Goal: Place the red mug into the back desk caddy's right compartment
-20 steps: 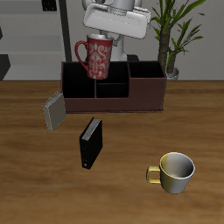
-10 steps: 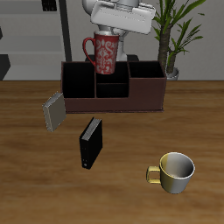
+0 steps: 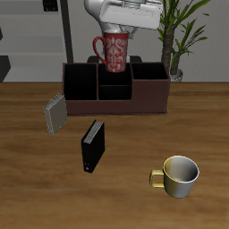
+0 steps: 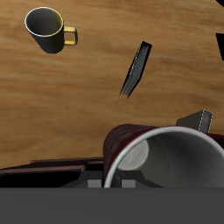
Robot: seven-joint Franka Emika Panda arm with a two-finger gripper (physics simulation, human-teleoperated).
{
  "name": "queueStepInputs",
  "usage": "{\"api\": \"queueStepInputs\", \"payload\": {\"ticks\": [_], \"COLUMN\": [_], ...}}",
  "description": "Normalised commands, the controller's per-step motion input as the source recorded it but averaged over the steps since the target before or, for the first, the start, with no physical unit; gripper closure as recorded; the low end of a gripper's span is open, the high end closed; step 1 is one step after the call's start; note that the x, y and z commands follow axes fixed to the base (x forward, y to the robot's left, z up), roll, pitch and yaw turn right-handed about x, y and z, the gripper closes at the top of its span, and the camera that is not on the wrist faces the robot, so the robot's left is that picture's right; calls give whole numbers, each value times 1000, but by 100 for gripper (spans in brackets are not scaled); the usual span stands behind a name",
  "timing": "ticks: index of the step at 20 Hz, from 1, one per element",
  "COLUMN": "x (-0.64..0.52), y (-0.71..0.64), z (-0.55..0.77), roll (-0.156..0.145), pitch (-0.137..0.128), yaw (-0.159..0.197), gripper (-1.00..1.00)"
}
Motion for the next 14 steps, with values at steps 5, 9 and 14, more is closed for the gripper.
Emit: {"api": "queueStepInputs", "payload": {"ticks": [5, 9, 14], "x": [-192, -184, -175], "y": [121, 181, 126], "z": [18, 7, -63], "roll": [29, 23, 16], "pitch": [7, 4, 1], "yaw": [12, 27, 45], "gripper": [100, 100, 100]}}
